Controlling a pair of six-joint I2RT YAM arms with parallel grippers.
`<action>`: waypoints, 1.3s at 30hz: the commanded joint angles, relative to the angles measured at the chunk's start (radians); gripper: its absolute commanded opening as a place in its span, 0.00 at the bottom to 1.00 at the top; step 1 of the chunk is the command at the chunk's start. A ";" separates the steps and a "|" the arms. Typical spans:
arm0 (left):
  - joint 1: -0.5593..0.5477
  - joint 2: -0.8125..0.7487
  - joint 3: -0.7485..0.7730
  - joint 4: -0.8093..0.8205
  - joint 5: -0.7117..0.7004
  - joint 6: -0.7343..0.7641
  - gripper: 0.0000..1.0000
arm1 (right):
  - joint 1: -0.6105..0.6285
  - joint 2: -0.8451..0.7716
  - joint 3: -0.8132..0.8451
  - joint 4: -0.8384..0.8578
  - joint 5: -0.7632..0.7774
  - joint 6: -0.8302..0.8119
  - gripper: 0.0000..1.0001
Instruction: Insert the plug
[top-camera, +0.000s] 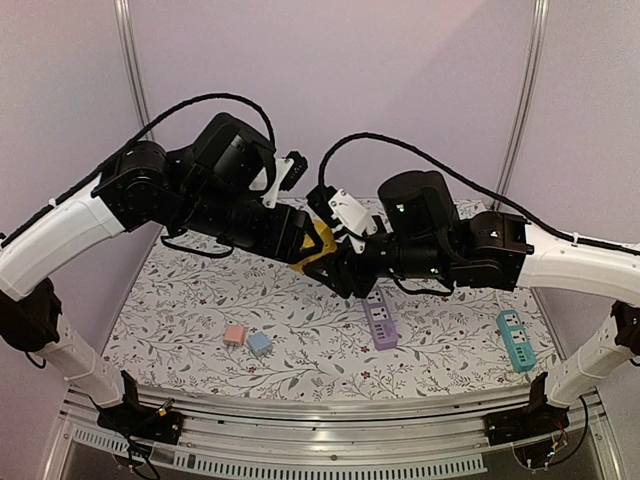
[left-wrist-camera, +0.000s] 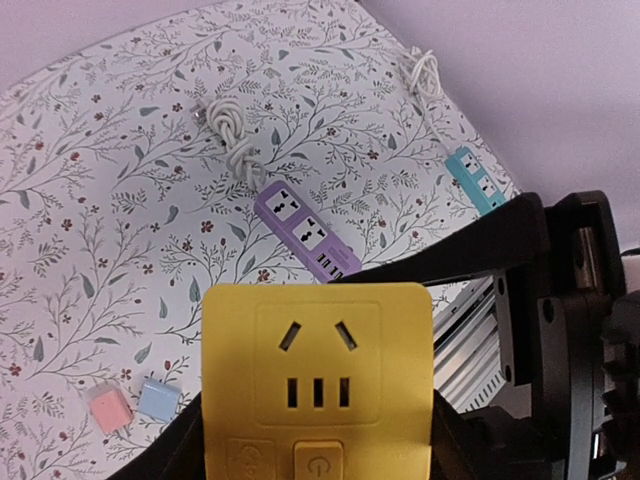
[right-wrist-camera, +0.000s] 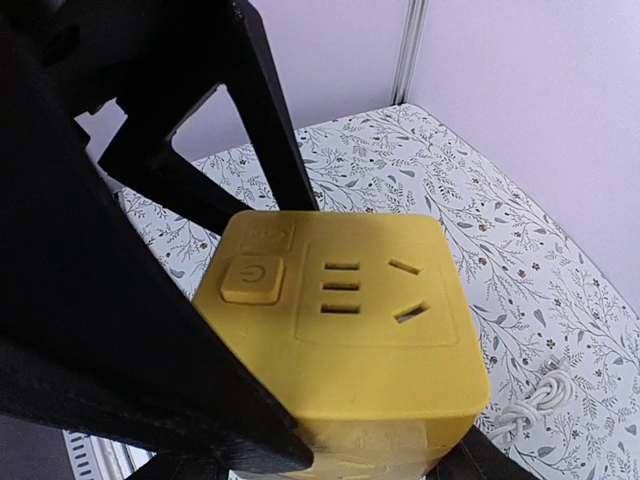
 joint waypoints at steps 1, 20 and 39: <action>0.023 -0.047 -0.026 0.037 -0.027 0.002 0.31 | 0.012 -0.010 0.024 0.032 -0.006 0.021 0.22; 0.064 -0.157 -0.153 0.119 0.042 0.020 0.20 | 0.013 -0.134 -0.130 0.059 0.178 0.222 0.99; 0.281 -0.025 -0.281 0.621 0.667 0.117 0.21 | -0.174 -0.423 -0.278 -0.247 0.250 0.605 0.99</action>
